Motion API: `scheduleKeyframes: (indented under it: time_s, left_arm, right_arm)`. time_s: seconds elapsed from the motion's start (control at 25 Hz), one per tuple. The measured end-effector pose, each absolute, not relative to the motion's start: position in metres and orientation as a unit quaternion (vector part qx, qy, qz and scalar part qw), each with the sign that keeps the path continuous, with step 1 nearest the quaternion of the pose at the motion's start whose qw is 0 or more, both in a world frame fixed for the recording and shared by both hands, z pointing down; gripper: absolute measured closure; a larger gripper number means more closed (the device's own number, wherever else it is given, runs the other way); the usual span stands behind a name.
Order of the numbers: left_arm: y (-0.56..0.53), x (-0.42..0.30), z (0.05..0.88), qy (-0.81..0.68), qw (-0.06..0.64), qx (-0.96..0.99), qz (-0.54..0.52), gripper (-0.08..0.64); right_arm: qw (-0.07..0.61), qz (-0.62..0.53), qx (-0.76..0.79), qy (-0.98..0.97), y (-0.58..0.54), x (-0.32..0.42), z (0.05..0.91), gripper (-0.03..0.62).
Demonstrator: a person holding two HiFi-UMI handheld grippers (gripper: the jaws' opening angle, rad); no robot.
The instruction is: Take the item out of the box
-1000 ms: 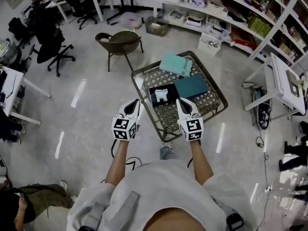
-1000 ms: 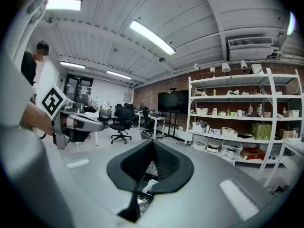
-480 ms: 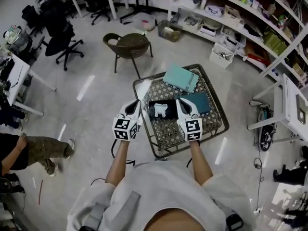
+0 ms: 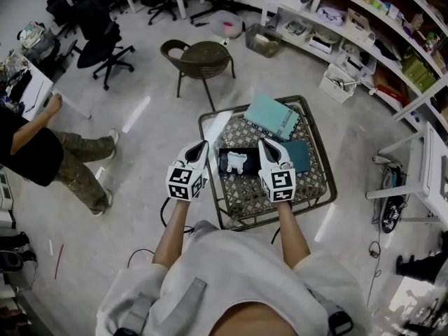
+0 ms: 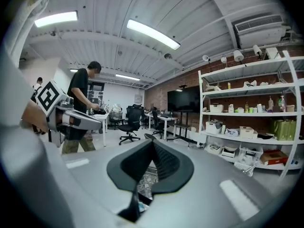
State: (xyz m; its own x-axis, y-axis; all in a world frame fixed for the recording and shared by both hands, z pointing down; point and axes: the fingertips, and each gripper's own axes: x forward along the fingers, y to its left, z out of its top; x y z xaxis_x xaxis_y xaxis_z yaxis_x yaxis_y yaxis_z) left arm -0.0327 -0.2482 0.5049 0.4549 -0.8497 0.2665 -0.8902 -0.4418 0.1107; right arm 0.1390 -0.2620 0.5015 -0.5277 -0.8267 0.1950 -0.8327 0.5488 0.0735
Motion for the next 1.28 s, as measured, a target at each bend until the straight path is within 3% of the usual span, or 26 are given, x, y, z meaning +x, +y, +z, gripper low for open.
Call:
scheduleKeyframes:
  time_s: [1.28]
  left_arm:
    - [-0.343, -0.046, 0.576, -0.426, 0.180, 0.879, 0.114, 0.555]
  right_arm:
    - [0.175, 0.081, 0.534, -0.823, -0.316, 0.122, 0.570, 0.591]
